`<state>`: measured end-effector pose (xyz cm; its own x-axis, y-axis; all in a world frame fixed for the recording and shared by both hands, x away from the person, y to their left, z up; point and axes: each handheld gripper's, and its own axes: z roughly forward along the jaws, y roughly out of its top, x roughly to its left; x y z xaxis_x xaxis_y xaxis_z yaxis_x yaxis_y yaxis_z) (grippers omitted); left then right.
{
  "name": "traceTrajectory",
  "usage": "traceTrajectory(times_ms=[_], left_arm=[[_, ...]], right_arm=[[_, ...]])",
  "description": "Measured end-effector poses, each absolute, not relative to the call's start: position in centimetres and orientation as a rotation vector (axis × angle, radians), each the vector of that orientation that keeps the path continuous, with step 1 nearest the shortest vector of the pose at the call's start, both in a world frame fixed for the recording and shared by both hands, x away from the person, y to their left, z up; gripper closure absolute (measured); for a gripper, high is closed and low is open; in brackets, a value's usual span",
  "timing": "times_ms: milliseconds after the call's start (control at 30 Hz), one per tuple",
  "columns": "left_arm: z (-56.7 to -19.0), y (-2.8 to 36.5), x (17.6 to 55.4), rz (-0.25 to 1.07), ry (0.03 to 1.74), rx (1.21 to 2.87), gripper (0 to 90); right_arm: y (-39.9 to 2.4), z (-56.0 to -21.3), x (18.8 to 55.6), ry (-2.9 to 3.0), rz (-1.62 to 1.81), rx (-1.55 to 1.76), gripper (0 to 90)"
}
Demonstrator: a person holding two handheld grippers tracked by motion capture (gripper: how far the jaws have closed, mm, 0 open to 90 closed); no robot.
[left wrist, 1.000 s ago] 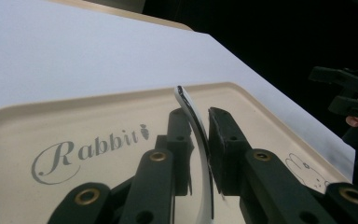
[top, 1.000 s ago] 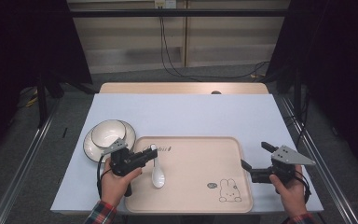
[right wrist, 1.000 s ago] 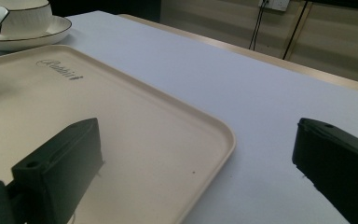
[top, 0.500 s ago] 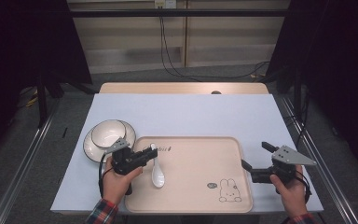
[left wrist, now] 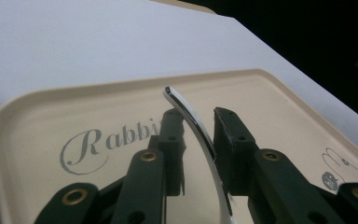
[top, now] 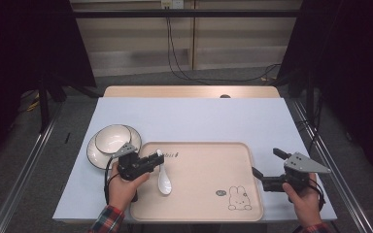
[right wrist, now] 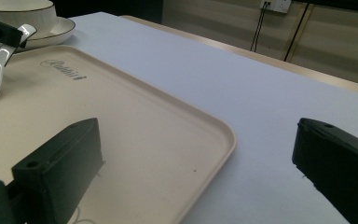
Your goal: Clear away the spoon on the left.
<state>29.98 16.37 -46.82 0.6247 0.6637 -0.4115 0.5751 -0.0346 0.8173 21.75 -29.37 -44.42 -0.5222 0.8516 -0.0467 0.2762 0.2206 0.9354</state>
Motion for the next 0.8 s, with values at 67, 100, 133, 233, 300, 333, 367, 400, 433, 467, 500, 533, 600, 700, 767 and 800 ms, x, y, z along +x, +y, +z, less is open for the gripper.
traceTrajectory(times_ms=[67,100,133,233,300,333,367,400,433,467,500,533,600,700,767,800], left_arm=[[-46.9,16.3,30.1,0.095,1.035,1.703,73.3],[-46.9,16.3,30.1,0.095,1.035,1.703,73.1],[-46.9,16.2,30.1,0.099,1.039,1.708,73.1],[-47.0,16.0,30.2,0.101,1.051,1.710,72.8],[-47.0,15.8,30.3,0.105,1.056,1.713,72.5],[-47.0,15.8,30.4,0.103,1.062,1.713,72.5],[-47.0,15.8,30.4,0.101,1.062,1.719,72.0],[-47.0,15.6,30.4,0.104,1.065,1.720,71.3],[-47.0,15.6,30.4,0.104,1.065,1.720,71.1],[-47.0,15.6,30.4,0.105,1.069,1.722,71.1],[-47.0,15.6,30.4,0.102,1.071,1.722,70.8],[-47.1,15.6,30.4,0.102,1.086,1.726,69.1],[-47.2,15.6,30.5,0.103,1.088,1.732,68.2],[-47.2,15.6,30.3,0.123,1.089,1.758,64.9],[-47.2,15.7,30.3,0.124,1.090,1.757,63.5],[-47.1,15.8,30.3,0.135,1.093,1.749,62.3]], right_arm=[[-29.5,-44.4,21.7,1.920,1.303,1.041,1.0],[-29.5,-44.4,21.7,1.920,1.303,1.041,1.0],[-29.6,-44.4,21.7,1.916,1.301,1.041,1.1],[-29.8,-44.5,21.6,1.917,1.315,1.050,1.0],[-29.9,-44.5,21.5,1.913,1.309,1.056,1.0],[-30.0,-44.5,21.4,1.914,1.313,1.058,1.1],[-30.0,-44.5,21.4,1.906,1.314,1.053,1.0],[-30.2,-44.4,21.3,1.904,1.315,1.053,1.0],[-30.2,-44.4,21.3,1.904,1.315,1.053,1.0],[-30.3,-44.4,21.3,1.901,1.317,1.060,1.0],[-30.3,-44.4,21.3,1.892,1.317,1.066,1.1],[-30.4,-44.4,21.4,1.885,1.319,1.078,1.1],[-30.4,-44.4,21.4,1.885,1.321,1.080,1.1],[-30.3,-44.4,21.4,1.890,1.318,1.077,1.1],[-30.1,-44.3,21.3,1.890,1.303,1.076,1.1],[-30.1,-44.3,21.3,1.898,1.308,1.069,1.1]])
